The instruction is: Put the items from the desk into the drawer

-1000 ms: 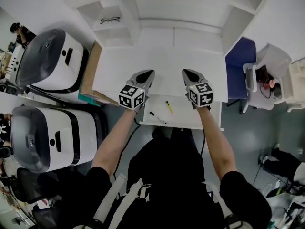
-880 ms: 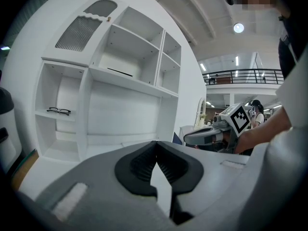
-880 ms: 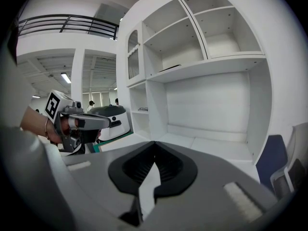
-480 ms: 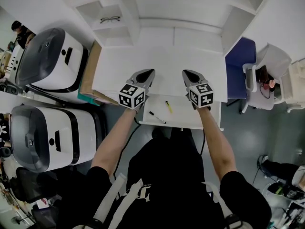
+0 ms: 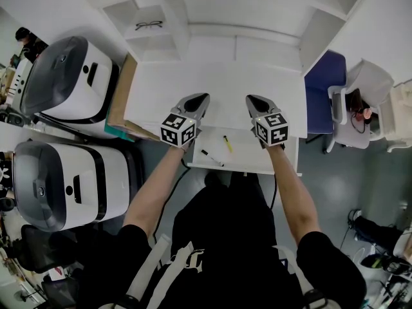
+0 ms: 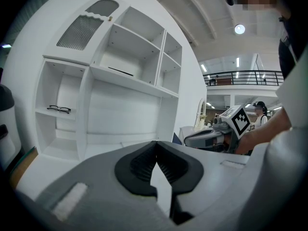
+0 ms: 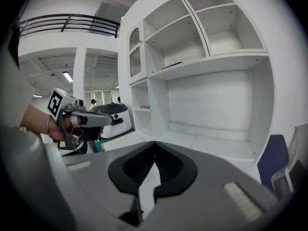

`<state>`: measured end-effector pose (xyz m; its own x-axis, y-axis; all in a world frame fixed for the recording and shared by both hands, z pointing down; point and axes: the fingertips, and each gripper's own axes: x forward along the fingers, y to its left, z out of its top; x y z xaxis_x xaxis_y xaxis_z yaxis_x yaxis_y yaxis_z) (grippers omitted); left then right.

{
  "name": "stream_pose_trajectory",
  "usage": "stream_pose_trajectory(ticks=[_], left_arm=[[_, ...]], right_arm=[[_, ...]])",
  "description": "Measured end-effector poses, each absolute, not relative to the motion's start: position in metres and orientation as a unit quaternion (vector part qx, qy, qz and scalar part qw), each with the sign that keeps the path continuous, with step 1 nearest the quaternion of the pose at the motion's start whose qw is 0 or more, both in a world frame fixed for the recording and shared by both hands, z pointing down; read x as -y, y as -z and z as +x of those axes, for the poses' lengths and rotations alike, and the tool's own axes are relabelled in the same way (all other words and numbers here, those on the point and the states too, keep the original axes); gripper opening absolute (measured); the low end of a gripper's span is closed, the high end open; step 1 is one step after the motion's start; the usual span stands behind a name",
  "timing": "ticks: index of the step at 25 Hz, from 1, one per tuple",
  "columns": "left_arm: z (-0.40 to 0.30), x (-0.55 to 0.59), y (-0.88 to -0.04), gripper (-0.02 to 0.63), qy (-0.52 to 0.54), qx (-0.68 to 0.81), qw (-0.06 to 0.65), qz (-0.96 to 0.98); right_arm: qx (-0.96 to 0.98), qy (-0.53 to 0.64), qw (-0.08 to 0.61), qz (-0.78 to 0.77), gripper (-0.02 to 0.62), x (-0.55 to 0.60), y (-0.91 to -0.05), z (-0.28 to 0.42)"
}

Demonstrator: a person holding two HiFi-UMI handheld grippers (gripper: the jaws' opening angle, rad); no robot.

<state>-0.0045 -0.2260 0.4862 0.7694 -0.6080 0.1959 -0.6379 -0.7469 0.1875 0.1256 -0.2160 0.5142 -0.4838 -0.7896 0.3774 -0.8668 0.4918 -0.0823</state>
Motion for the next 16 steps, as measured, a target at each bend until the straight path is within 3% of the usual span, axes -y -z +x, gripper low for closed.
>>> stream_pose_trajectory(ticks=[16], left_arm=[[-0.0028,0.2241,-0.4876,0.0,-0.061,0.328,0.128,0.934]], right_arm=[[0.849,-0.132,0.153,0.488,0.003,0.2135,-0.5137,0.1281]])
